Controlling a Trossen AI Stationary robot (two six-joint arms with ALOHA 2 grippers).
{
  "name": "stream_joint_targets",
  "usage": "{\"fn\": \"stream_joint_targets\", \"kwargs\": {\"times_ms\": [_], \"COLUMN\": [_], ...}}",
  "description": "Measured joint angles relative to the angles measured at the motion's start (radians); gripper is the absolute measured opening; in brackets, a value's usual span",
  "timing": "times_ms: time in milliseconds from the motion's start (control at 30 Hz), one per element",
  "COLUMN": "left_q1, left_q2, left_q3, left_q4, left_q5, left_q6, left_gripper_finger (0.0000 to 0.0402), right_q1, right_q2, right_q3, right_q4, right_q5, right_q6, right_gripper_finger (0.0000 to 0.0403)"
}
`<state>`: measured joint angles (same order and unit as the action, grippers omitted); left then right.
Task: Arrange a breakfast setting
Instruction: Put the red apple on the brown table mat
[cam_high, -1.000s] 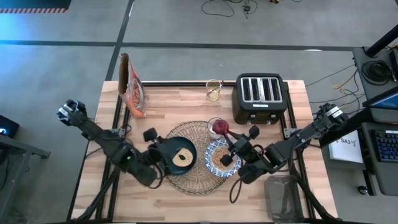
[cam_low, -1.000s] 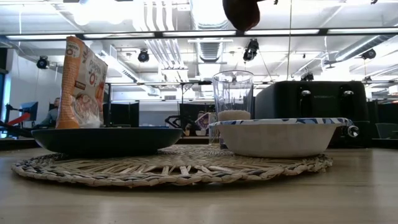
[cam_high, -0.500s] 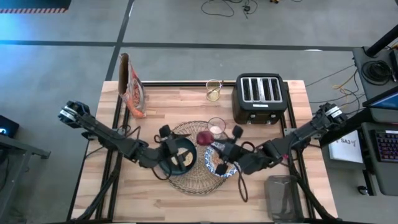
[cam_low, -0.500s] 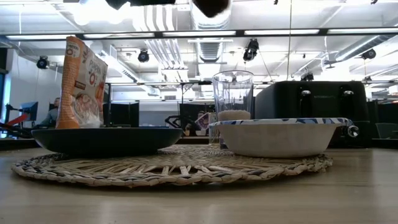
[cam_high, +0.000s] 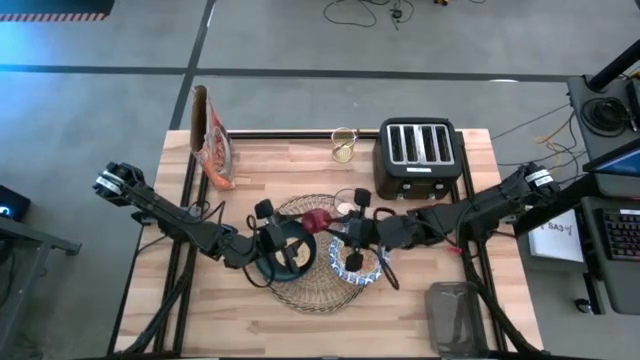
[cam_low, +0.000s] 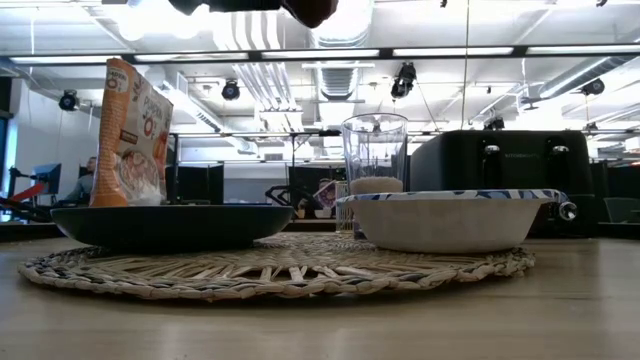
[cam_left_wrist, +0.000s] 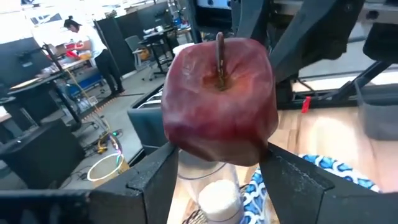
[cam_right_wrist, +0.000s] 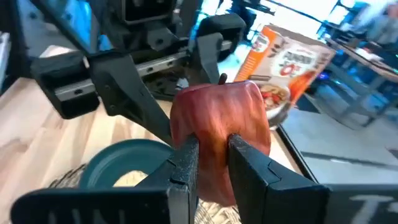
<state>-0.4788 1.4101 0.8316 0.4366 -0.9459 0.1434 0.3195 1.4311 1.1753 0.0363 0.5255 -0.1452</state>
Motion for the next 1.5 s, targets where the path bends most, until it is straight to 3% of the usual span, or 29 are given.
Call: {"fn": "stream_joint_targets", "kwargs": {"times_ms": [67,233,300,967,1300,1500], "left_q1": [0.002,0.0,-0.001,0.007,0.049,0.053], "left_q2": [0.0,0.003,0.003,0.001,0.001,0.035], "left_q3": [-0.001,-0.001,-0.001,0.001,0.002,0.007], "left_q4": [0.0,0.006,0.007,0.143,0.217,0.258], "left_q5": [0.001,0.073,0.074,0.069,0.251,0.246], "left_q6": [0.015,0.035,0.035,0.181,0.137,0.165], "left_gripper_finger": [0.0201,0.0201,0.0201,0.0201,0.0201,0.0201], "right_q1": [-0.023,-0.06,-0.064,-0.103,-0.102,-0.102], "right_q2": [0.0,-0.002,-0.002,0.003,0.002,0.002], "right_q3": [0.0,0.003,0.003,0.0,0.0,0.0], "right_q4": [0.002,0.032,0.039,-0.015,-0.068,-0.1], "right_q5": [-0.068,-0.353,-0.402,-0.403,-0.408,-0.408], "right_q6": [-0.04,-0.102,-0.105,-0.005,0.045,0.079], "right_gripper_finger": [0.0063,0.0062,0.0062,0.0063,0.0063,0.0063]}}
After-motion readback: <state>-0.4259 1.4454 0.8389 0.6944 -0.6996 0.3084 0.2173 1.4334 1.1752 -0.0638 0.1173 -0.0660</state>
